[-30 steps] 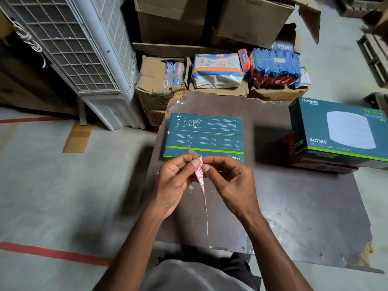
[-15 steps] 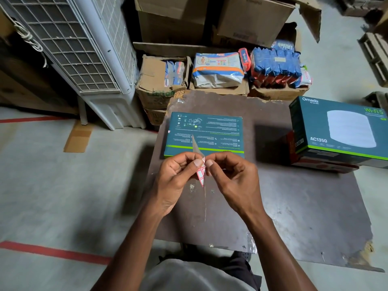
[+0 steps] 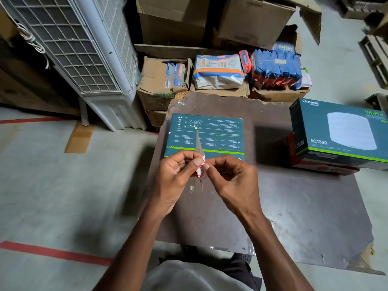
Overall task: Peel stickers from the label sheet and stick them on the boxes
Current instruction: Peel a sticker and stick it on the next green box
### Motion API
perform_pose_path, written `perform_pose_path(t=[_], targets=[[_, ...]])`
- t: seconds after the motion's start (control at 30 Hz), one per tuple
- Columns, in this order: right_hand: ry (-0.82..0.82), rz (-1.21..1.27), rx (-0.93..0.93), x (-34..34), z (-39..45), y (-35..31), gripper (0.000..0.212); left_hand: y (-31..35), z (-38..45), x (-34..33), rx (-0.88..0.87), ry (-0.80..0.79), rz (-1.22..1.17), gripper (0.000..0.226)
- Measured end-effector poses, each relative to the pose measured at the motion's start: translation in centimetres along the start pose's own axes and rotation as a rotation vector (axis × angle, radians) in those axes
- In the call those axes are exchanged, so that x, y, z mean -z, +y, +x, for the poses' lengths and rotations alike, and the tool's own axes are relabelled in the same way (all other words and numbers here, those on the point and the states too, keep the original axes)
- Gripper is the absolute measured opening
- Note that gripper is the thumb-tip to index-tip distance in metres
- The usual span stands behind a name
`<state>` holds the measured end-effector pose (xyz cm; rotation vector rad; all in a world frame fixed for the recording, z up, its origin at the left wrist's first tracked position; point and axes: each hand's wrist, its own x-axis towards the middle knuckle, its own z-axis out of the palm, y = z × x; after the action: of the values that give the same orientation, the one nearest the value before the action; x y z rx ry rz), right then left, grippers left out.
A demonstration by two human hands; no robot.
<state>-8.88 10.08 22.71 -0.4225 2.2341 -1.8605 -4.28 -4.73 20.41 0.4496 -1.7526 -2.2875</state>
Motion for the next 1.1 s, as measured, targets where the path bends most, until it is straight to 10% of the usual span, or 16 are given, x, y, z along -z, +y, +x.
perform_pose_path(t=[0.3,1.1], targets=[[0.002,0.011,-0.089,0.0,0.7,0.5,0.014,-0.1,0.2,0.4,-0.003,-0.082,0.022,0.048],[-0.053,0.076,-0.291,-0.7,2.7,0.4,0.017,-0.2,1.7,0.5,0.0,-0.021,0.062,0.03]])
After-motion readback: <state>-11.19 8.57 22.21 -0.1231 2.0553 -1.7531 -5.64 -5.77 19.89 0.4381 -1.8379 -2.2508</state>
